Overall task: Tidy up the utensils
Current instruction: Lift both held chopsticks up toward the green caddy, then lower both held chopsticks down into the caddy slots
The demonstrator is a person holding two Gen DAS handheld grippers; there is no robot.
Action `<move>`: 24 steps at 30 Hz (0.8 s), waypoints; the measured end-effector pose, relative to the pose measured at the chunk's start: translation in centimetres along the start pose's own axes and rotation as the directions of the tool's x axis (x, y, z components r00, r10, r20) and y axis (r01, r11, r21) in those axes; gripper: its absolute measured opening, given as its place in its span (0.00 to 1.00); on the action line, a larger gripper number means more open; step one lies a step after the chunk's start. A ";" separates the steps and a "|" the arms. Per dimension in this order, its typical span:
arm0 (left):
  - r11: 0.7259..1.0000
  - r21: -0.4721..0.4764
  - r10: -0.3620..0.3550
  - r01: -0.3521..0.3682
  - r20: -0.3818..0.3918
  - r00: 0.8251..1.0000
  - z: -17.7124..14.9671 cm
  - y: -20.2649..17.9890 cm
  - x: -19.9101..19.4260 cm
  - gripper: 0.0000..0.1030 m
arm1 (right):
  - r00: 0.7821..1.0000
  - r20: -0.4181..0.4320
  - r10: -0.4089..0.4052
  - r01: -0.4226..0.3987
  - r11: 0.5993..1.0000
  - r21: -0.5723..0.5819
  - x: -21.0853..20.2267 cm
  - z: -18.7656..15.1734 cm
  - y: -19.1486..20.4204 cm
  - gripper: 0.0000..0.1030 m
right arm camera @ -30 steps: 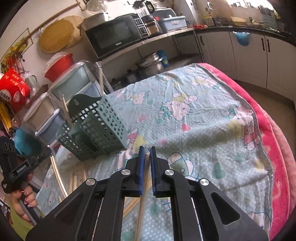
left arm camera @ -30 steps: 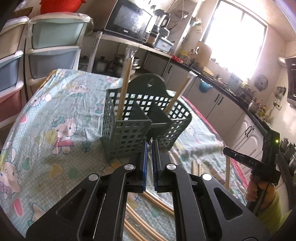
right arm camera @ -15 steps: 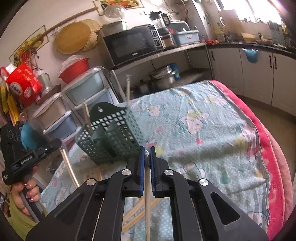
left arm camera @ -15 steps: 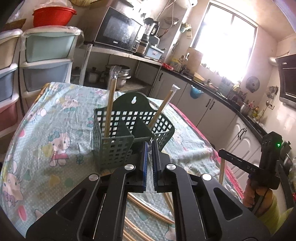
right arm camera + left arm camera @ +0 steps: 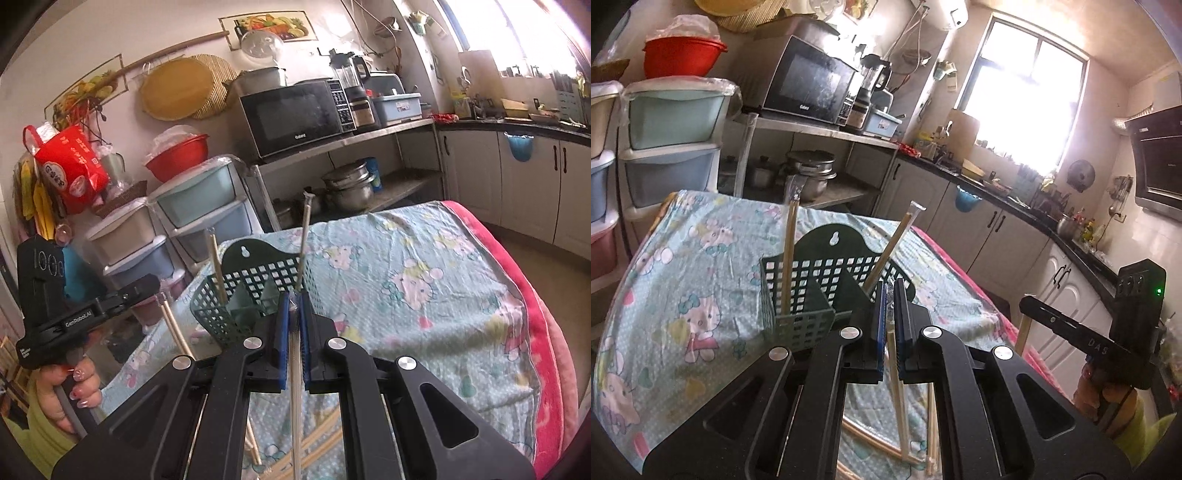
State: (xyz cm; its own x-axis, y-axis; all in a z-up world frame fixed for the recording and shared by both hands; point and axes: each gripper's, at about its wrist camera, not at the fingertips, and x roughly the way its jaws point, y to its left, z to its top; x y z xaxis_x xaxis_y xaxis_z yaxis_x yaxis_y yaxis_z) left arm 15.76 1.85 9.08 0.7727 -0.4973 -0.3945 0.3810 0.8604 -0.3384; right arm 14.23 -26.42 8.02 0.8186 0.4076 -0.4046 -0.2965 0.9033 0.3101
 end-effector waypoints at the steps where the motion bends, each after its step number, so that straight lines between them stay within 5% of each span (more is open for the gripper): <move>1: 1.000 0.001 -0.001 0.001 0.001 1.000 0.2 -0.1 0.0 0.02 | 1.000 0.006 -0.002 0.002 1.000 -0.005 0.0 0.1 0.2 0.06; 24: 0.995 0.092 -0.049 0.043 0.069 0.996 4.6 -3.1 0.0 0.02 | 0.996 0.088 -0.012 0.013 1.000 -0.016 -1.1 2.7 1.3 0.06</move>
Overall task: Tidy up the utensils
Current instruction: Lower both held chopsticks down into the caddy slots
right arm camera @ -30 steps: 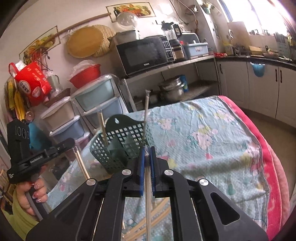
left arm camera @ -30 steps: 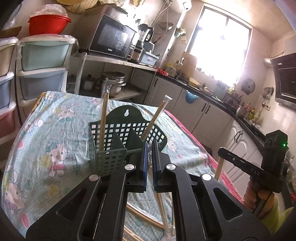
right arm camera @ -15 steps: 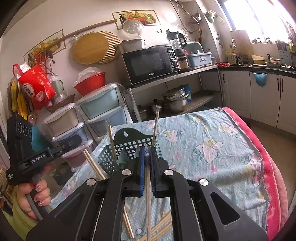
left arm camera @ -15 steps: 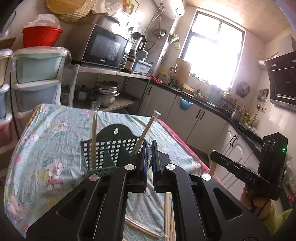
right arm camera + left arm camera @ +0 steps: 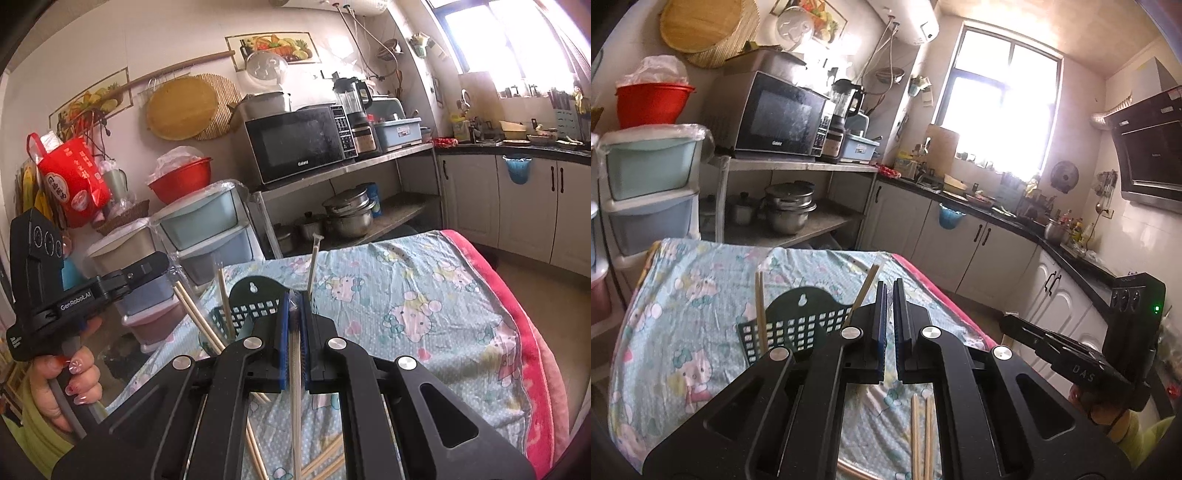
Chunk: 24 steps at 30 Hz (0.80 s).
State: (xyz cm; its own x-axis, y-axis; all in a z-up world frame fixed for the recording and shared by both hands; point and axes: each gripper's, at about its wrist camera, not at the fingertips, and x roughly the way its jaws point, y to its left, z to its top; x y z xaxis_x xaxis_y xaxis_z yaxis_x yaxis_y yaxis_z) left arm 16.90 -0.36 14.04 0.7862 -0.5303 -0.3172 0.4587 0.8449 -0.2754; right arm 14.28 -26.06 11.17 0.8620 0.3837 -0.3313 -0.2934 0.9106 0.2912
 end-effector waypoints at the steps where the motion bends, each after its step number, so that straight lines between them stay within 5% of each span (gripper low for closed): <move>1: 1.000 0.003 -0.002 0.002 0.003 1.000 0.2 -0.1 0.0 0.02 | 1.000 0.008 -0.001 0.001 1.000 0.001 -0.1 0.3 0.0 0.06; 24: 0.997 0.075 0.006 -0.012 0.069 0.998 4.8 -1.3 0.5 0.01 | 0.991 0.128 0.038 -0.037 0.999 -0.009 1.3 5.1 2.1 0.06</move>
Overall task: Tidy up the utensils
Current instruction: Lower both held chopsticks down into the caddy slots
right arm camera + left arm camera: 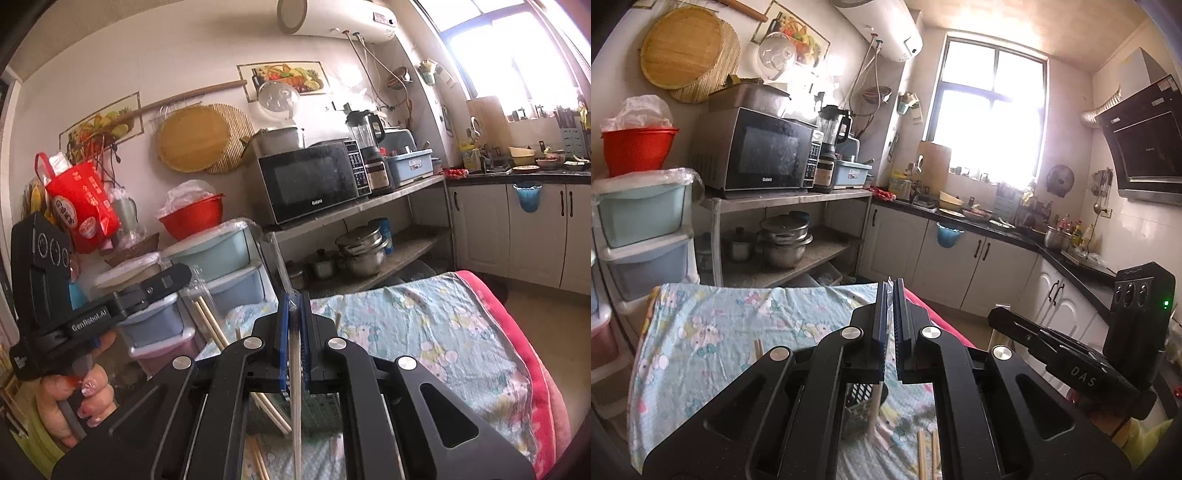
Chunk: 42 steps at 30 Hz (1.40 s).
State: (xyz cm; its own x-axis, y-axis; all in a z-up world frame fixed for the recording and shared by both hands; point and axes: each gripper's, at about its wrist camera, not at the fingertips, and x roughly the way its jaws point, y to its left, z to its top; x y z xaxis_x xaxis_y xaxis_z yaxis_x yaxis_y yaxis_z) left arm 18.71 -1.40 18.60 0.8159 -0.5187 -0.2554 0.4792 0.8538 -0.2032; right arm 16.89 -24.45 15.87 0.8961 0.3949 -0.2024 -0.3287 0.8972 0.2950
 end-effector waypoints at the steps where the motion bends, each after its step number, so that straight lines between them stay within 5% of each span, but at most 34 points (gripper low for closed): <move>1: 1.000 0.001 0.003 -0.003 0.003 1.000 0.3 0.0 0.1 0.01 | 1.000 0.009 0.000 0.000 1.000 0.001 0.1 0.2 0.1 0.06; 17: 0.998 -0.006 0.070 -0.070 0.082 0.994 3.7 1.7 0.4 0.01 | 0.986 0.157 -0.049 0.055 0.998 -0.033 2.6 3.4 1.1 0.06; 42: 0.998 -0.038 0.044 -0.043 0.031 0.999 0.5 3.8 4.0 0.01 | 0.970 0.226 -0.092 0.098 0.995 -0.019 8.3 1.4 0.8 0.06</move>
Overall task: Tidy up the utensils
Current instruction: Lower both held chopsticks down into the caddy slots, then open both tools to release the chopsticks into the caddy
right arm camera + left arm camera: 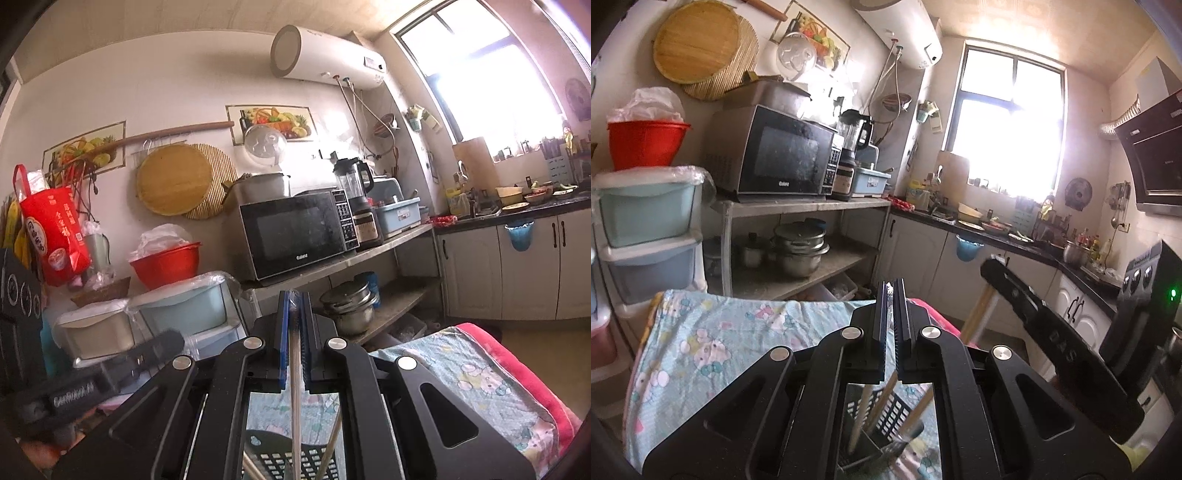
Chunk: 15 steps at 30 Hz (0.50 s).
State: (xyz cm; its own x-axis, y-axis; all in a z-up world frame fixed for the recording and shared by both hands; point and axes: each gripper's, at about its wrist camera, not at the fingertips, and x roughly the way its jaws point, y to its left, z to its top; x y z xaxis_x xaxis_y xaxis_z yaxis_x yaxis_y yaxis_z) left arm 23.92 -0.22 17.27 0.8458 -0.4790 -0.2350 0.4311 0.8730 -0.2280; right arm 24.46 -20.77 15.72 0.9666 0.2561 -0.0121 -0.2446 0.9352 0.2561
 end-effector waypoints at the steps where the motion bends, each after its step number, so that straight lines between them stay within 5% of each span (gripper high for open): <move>1: 1.000 -0.004 -0.002 0.002 -0.007 1.000 -0.4 0.1 0.1 0.01 | 1.000 0.004 -0.002 0.002 1.000 -0.005 0.1 -0.2 0.1 0.06; 15: 0.997 -0.064 0.045 -0.050 -0.072 0.996 -5.1 1.9 0.6 0.01 | 0.995 0.027 -0.098 0.099 0.993 -0.060 1.0 -3.0 -0.9 0.06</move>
State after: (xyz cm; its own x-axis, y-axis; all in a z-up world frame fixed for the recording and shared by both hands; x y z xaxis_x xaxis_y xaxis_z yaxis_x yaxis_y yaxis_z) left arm 23.69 0.65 11.91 0.8396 -0.4446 -0.3122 0.3677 0.8881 -0.2759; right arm 25.47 -20.63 12.53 0.9876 0.1569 -0.0107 -0.1519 0.9690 0.1948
